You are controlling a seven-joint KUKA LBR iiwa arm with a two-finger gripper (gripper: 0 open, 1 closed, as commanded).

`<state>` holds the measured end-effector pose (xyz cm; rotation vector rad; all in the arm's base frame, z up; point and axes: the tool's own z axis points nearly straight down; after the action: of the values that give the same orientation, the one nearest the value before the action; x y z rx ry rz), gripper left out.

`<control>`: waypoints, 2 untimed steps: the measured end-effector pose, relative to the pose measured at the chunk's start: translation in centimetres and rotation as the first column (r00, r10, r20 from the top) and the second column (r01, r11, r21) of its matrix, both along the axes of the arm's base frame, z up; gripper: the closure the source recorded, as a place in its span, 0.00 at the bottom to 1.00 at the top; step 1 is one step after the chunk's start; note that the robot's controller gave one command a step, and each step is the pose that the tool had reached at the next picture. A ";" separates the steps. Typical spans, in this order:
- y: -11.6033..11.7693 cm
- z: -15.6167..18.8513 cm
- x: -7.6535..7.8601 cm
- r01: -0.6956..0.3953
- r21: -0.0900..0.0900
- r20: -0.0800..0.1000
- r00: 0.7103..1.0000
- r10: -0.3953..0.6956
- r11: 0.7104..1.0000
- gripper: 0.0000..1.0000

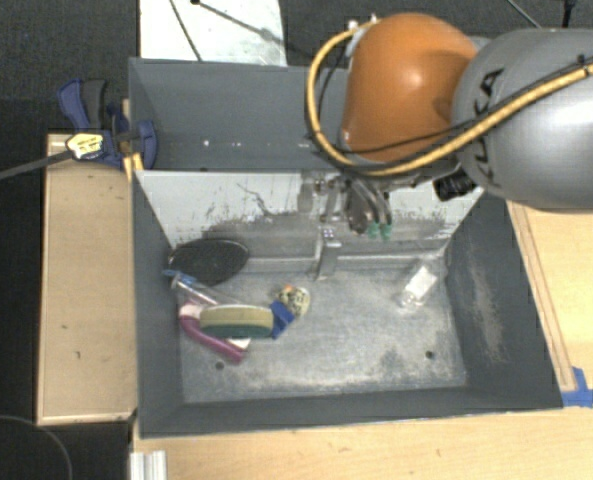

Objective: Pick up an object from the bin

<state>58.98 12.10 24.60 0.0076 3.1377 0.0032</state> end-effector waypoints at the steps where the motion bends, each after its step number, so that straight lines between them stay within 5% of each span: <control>1: -0.4 -15.8 -3.4 -0.360 -0.001 -0.008 0.933 0.360 0.933 0.00; 2: 6.2 -17.3 -5.1 -0.323 0.002 -0.006 0.946 0.323 0.946 0.00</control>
Offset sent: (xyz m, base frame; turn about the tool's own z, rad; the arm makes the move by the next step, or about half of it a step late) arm -0.0330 -0.0037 -0.1559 -0.3681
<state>53.83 18.28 7.29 -0.5073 3.1031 0.0060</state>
